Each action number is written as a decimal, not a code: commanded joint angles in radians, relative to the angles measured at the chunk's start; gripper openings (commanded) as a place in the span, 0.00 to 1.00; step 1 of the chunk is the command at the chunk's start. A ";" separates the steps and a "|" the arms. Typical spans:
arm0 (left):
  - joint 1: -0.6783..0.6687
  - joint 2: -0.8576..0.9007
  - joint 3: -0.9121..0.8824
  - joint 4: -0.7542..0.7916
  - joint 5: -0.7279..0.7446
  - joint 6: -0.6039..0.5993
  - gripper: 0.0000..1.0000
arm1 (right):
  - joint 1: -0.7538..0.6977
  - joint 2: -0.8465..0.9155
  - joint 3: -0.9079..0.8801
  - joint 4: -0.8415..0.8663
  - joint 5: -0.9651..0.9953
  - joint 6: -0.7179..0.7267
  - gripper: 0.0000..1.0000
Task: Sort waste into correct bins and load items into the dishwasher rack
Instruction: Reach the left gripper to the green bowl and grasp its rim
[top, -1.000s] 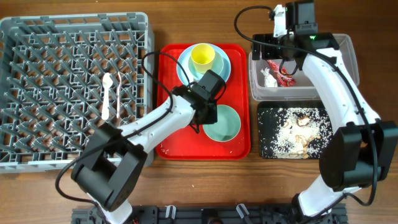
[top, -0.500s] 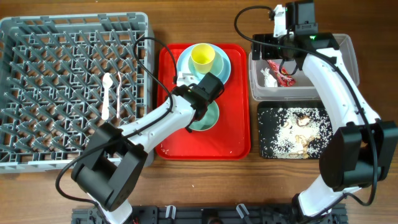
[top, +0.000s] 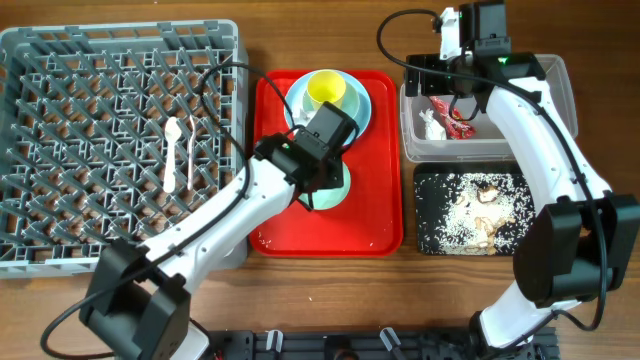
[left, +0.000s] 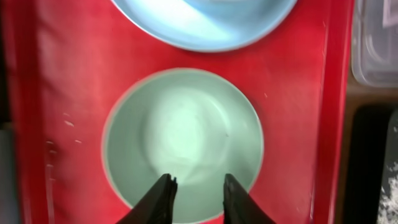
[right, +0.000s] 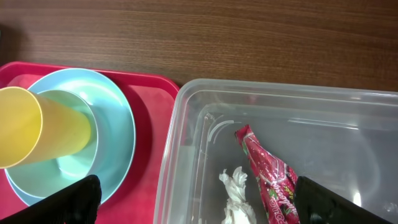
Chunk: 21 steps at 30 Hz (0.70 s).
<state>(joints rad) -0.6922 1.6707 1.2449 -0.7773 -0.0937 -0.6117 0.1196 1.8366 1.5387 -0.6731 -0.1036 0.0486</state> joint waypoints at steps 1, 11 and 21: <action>-0.057 0.044 0.010 0.009 0.059 0.005 0.35 | 0.003 0.007 0.004 0.001 0.009 0.006 1.00; -0.146 0.121 0.010 0.133 -0.006 0.141 0.33 | 0.003 0.007 0.004 0.000 0.009 0.006 1.00; -0.146 0.194 0.010 0.159 -0.092 0.141 0.30 | 0.003 0.007 0.004 0.000 0.009 0.006 1.00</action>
<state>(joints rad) -0.8371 1.8427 1.2449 -0.6262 -0.1257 -0.4862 0.1196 1.8366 1.5387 -0.6731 -0.1036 0.0486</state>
